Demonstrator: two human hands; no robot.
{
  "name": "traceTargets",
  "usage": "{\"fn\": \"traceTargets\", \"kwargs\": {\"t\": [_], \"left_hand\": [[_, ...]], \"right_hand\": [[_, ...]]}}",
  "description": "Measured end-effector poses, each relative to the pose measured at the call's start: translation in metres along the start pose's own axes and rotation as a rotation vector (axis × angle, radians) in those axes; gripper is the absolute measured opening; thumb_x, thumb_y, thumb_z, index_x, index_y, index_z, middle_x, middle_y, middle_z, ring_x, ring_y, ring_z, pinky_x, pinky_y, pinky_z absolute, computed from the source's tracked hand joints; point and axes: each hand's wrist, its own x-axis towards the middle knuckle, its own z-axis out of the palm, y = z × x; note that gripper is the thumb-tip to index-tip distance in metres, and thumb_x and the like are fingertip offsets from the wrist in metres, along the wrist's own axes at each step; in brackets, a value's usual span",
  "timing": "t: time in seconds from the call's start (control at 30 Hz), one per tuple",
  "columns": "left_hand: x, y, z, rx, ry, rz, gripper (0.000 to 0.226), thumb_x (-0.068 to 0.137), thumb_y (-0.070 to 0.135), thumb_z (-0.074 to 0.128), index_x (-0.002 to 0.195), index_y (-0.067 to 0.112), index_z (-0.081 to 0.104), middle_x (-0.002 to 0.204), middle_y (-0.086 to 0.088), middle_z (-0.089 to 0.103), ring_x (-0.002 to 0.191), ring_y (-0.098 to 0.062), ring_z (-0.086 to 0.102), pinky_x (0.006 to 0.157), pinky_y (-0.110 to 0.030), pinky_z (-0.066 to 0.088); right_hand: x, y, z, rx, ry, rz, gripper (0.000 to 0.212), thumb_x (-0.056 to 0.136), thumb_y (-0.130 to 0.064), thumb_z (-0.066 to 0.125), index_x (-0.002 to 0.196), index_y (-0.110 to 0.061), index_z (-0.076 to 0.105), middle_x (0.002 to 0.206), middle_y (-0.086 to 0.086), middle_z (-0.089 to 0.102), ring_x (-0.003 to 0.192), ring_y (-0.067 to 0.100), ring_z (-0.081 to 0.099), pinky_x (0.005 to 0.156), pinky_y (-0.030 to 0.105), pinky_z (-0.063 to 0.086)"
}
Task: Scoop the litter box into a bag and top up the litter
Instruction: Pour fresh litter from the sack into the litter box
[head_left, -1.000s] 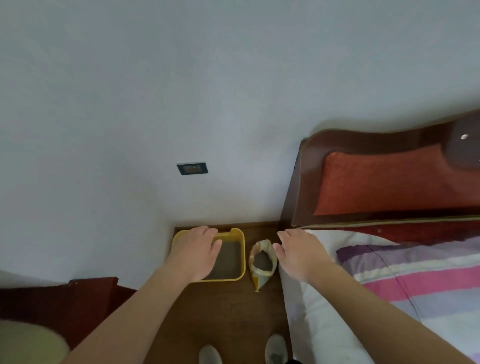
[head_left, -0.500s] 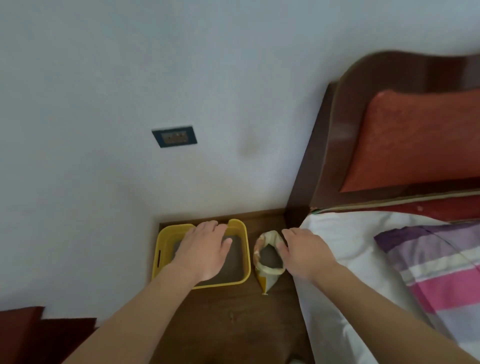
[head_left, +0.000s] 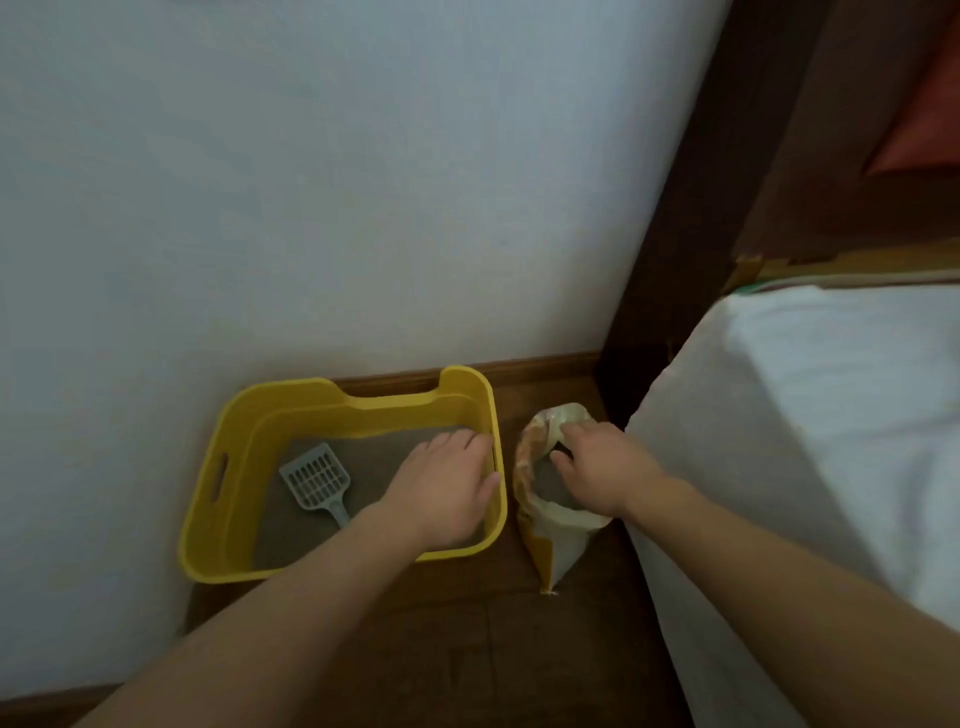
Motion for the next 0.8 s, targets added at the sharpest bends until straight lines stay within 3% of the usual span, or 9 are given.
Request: {"fn": "traceTargets", "kwargs": {"t": [0.27, 0.43, 0.53, 0.7, 0.8], "left_hand": [[0.072, -0.003, 0.082, 0.013, 0.018, 0.167, 0.047, 0.098, 0.045, 0.048, 0.14, 0.025, 0.041, 0.136, 0.002, 0.051, 0.127, -0.019, 0.046, 0.108, -0.04, 0.042], [0.087, 0.008, 0.109, 0.013, 0.002, 0.241, 0.04, 0.09, 0.043, 0.062, 0.124, 0.024, 0.055, 0.129, 0.003, 0.052, 0.116, -0.017, 0.051, 0.101, -0.037, 0.046], [0.093, 0.014, 0.121, -0.004, -0.058, 0.265, 0.039, 0.087, 0.043, 0.064, 0.121, 0.024, 0.059, 0.124, 0.003, 0.057, 0.112, -0.016, 0.053, 0.098, -0.038, 0.049], [0.104, 0.027, 0.13, 0.062, -0.216, 0.296, 0.038, 0.086, 0.039, 0.068, 0.119, 0.023, 0.062, 0.111, 0.002, 0.063, 0.1, -0.017, 0.061, 0.084, -0.038, 0.056], [0.11, 0.033, 0.132, 0.154, -0.271, 0.301, 0.025, 0.085, 0.033, 0.07, 0.107, 0.024, 0.066, 0.096, 0.002, 0.065, 0.087, -0.017, 0.061, 0.077, -0.036, 0.054]], "right_hand": [[0.076, 0.044, 0.058, -0.042, 0.026, -0.049, 0.044, 0.098, -0.038, 0.045, 0.137, -0.018, 0.047, 0.135, 0.005, 0.055, 0.12, 0.024, 0.053, 0.096, 0.036, 0.044], [0.098, 0.073, 0.07, -0.067, 0.044, 0.019, 0.044, 0.098, -0.041, 0.046, 0.134, -0.015, 0.048, 0.129, 0.009, 0.056, 0.113, 0.027, 0.055, 0.09, 0.038, 0.045], [0.104, 0.081, 0.081, -0.051, 0.034, 0.037, 0.044, 0.098, -0.042, 0.047, 0.134, -0.017, 0.047, 0.13, 0.008, 0.055, 0.111, 0.025, 0.055, 0.087, 0.036, 0.046], [0.118, 0.081, 0.083, -0.004, 0.052, 0.024, 0.058, 0.097, -0.04, 0.051, 0.148, -0.016, 0.035, 0.145, 0.009, 0.046, 0.127, 0.028, 0.049, 0.1, 0.038, 0.044], [0.127, 0.086, 0.082, 0.097, 0.057, 0.095, 0.063, 0.098, -0.039, 0.051, 0.151, -0.014, 0.029, 0.149, 0.011, 0.042, 0.131, 0.029, 0.047, 0.103, 0.039, 0.044]]}}
